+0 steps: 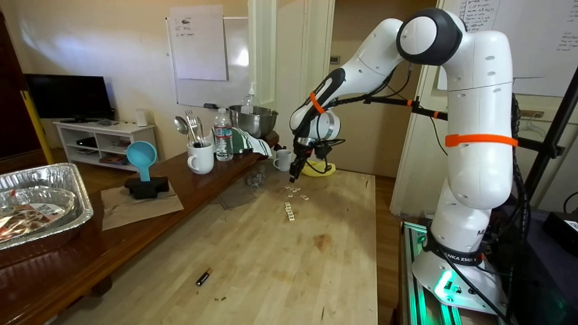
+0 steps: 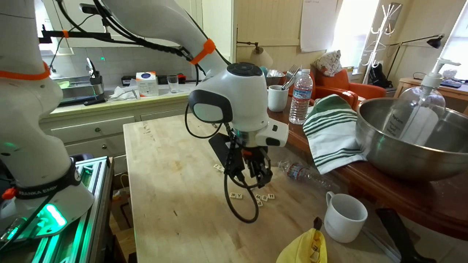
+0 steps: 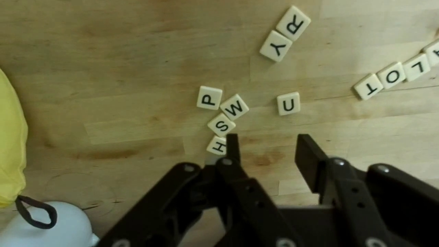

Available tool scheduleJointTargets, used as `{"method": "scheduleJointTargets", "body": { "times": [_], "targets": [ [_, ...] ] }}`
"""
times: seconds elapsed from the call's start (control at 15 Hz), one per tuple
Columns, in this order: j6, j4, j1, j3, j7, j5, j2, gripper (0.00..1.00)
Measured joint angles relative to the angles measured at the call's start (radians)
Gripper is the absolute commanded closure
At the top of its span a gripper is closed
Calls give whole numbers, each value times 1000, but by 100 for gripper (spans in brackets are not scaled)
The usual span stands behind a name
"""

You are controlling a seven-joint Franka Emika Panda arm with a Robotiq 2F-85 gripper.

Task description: Spell the word 'Zealots' using the tiles.

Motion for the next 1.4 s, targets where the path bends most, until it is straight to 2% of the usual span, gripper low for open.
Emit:
{"method": "scheduleJointTargets", "body": {
  "times": [0.13,0.2,0.73,1.4],
  "targets": [
    [17,33,-33,26,0,-2,43,98],
    [23,47,-48,38,0,-5,62,100],
    [40,118,-126,102,0,-56,158,100],
    [40,133,-157,132,0,-110,178,100]
  ]
}}
